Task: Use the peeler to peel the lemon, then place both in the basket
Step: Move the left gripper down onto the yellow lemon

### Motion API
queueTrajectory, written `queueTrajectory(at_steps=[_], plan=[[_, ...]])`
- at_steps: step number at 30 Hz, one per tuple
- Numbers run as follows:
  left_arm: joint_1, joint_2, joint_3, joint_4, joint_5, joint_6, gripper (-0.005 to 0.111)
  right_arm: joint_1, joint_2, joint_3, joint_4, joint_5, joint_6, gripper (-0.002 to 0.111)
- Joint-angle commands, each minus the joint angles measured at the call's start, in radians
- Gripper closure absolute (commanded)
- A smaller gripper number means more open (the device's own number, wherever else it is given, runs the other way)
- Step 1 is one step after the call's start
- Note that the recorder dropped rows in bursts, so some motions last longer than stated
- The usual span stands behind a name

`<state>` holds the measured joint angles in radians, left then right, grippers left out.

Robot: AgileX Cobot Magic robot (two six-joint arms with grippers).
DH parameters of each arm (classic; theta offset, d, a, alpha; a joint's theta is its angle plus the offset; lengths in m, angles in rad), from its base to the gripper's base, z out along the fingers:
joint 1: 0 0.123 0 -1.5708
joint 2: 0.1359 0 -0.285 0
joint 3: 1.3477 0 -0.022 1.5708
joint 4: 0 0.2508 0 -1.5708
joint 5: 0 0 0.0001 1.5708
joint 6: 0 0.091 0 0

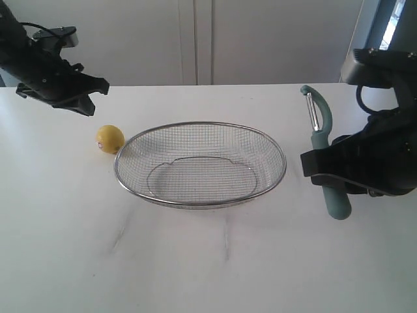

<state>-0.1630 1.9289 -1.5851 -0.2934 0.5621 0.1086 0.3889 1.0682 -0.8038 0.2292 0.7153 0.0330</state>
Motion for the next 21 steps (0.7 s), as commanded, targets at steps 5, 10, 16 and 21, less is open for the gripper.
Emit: queueTrajectory(at_steps=[5, 10, 16, 21], plan=[[-0.002, 0.086, -0.009, -0.114, -0.139, -0.109, 0.056, 0.000, -0.008, 0.000, -0.002, -0.016, -0.012, 0.108], [-0.002, 0.131, -0.011, -0.191, -0.193, -0.129, 0.022, 0.000, -0.008, 0.000, -0.002, -0.016, -0.012, 0.108], [-0.002, 0.173, -0.011, -0.232, -0.214, -0.139, 0.019, 0.000, -0.008, 0.000, -0.002, -0.016, -0.012, 0.108], [-0.002, 0.201, -0.011, -0.280, -0.224, -0.139, 0.019, 0.000, -0.008, 0.000, -0.002, -0.016, -0.012, 0.108]])
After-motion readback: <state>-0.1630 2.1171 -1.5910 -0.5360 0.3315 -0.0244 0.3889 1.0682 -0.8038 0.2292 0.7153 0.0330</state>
